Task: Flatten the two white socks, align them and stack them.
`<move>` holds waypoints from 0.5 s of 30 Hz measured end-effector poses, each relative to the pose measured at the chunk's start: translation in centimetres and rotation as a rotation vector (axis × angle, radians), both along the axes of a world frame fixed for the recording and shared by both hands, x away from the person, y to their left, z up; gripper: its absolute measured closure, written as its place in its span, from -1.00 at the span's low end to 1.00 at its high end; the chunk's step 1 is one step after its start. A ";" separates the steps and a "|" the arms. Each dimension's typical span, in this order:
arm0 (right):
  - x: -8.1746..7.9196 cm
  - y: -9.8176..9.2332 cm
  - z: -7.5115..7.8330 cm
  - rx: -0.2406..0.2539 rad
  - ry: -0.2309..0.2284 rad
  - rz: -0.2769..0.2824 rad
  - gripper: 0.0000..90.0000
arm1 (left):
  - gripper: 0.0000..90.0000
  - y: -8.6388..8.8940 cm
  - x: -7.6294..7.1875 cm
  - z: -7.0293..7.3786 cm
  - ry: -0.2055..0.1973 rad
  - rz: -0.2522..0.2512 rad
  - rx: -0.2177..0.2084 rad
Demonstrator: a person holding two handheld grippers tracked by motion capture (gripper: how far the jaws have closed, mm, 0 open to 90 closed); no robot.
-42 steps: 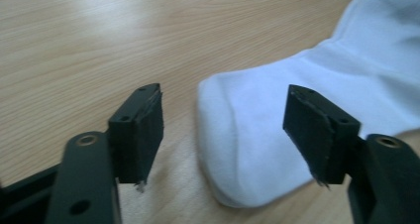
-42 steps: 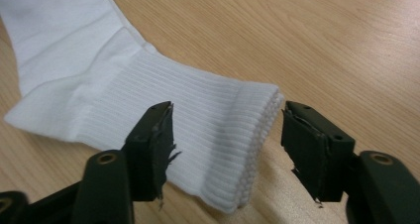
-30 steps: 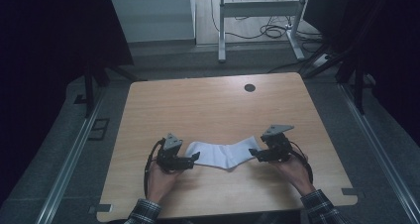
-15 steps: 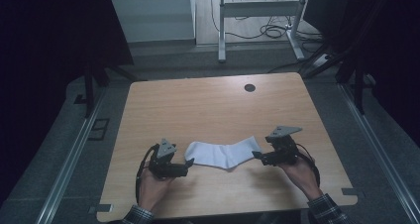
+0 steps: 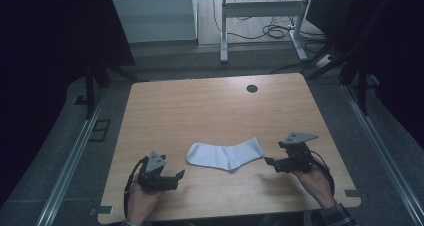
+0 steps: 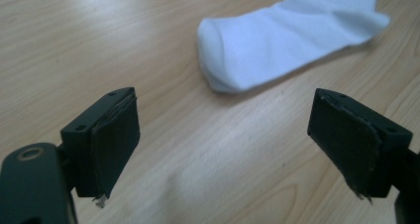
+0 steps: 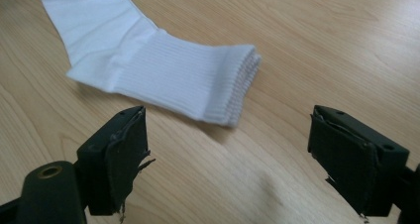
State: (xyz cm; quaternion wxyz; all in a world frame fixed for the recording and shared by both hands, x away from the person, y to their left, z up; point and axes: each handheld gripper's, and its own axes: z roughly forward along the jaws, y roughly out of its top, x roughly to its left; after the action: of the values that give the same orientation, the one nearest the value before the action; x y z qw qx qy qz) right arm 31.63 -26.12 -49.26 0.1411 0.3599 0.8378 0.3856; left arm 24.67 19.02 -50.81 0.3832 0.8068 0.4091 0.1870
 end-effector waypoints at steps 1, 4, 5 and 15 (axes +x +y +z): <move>-0.1 -0.2 -0.1 -0.001 0.004 -0.004 -0.66 | -0.71 0.2 -0.2 -0.1 0.001 0.002 -0.001; -0.3 -0.8 -0.5 -0.013 0.008 -0.011 -0.68 | -0.72 0.6 -0.6 -0.5 0.012 0.003 0.005; -0.4 -0.9 -0.7 -0.020 0.010 -0.012 -0.68 | -0.72 0.7 -0.7 -0.7 0.015 0.003 0.011; -0.5 -2.2 -2.9 -0.075 0.055 -0.012 -0.70 | -0.72 0.8 -0.1 -2.7 0.095 -0.021 0.042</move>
State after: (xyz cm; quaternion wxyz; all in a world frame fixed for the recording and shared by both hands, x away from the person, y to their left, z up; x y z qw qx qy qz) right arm 31.13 -28.37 -52.21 0.1335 0.3701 0.8529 0.3431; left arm 24.61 19.80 -53.49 0.3482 0.8269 0.4142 0.1528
